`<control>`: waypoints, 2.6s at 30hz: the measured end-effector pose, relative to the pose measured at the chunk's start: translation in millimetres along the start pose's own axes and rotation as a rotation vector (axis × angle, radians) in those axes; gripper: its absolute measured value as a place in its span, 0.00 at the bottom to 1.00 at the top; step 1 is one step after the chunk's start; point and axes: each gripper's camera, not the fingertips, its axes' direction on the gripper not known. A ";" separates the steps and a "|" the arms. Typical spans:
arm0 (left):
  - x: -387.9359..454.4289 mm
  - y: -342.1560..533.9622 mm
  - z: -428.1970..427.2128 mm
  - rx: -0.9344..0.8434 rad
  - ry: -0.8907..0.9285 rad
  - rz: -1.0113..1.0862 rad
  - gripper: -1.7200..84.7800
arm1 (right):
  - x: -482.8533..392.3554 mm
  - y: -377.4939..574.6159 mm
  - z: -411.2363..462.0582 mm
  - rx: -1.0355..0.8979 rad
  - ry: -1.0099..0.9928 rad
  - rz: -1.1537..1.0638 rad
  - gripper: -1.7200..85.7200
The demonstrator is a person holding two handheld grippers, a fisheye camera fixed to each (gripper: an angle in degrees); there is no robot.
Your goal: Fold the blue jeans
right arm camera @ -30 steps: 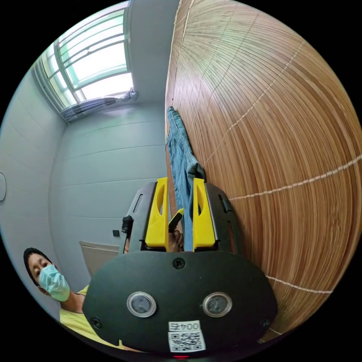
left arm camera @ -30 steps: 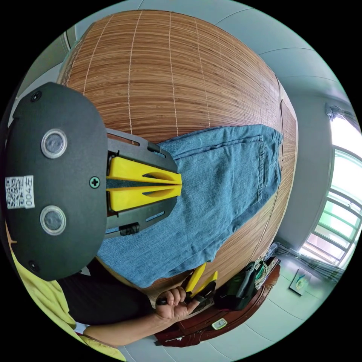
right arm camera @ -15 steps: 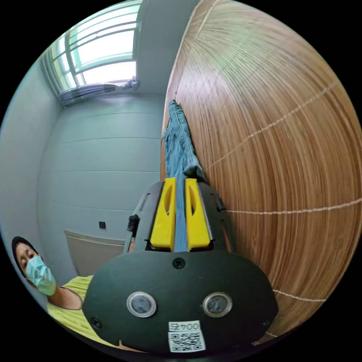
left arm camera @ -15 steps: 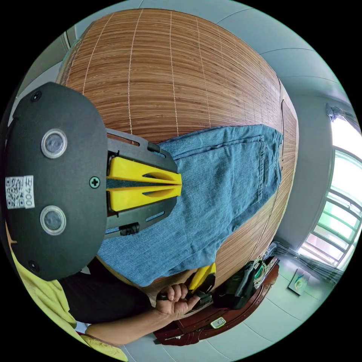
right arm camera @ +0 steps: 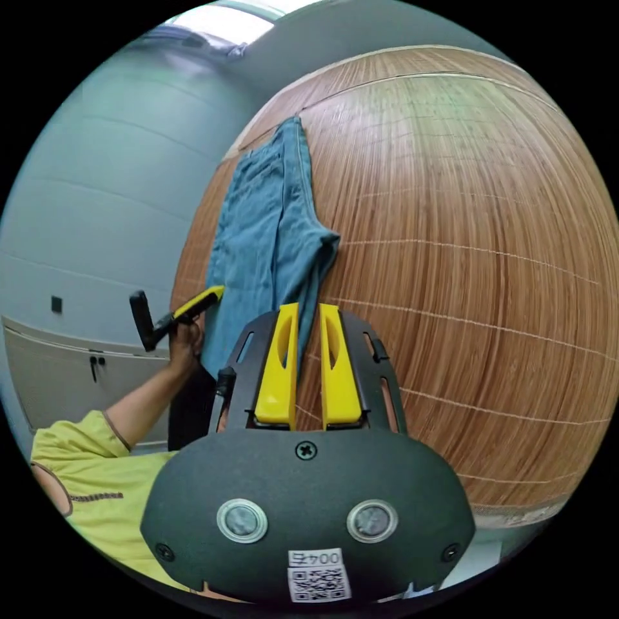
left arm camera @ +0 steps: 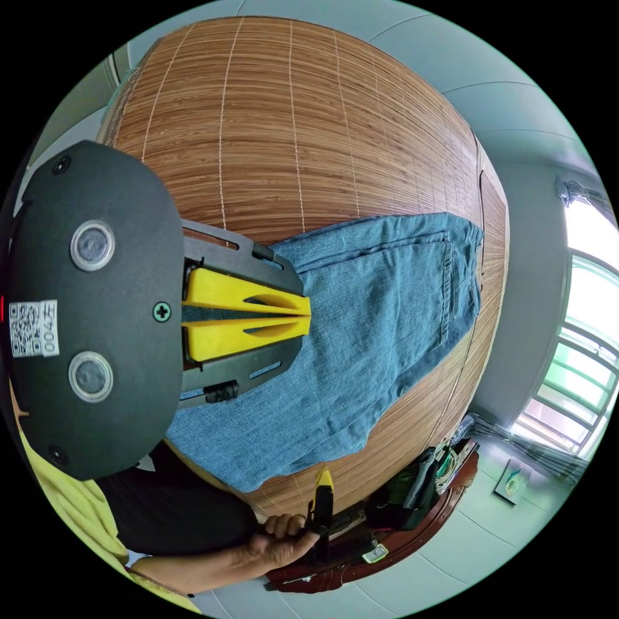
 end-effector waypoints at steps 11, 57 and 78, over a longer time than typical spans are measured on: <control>4.5 4.3 5.3 0.001 0.014 -0.006 0.03 | -95.8 36.9 80.5 0.014 0.428 -0.214 0.04; 120.5 62.2 -77.2 -0.137 0.047 0.627 0.05 | -275.8 244.8 397.5 -0.094 0.740 -0.947 0.14; 64.5 -19.2 -134.0 0.029 0.196 0.451 0.03 | -317.3 328.8 334.2 -0.120 0.620 -0.858 0.06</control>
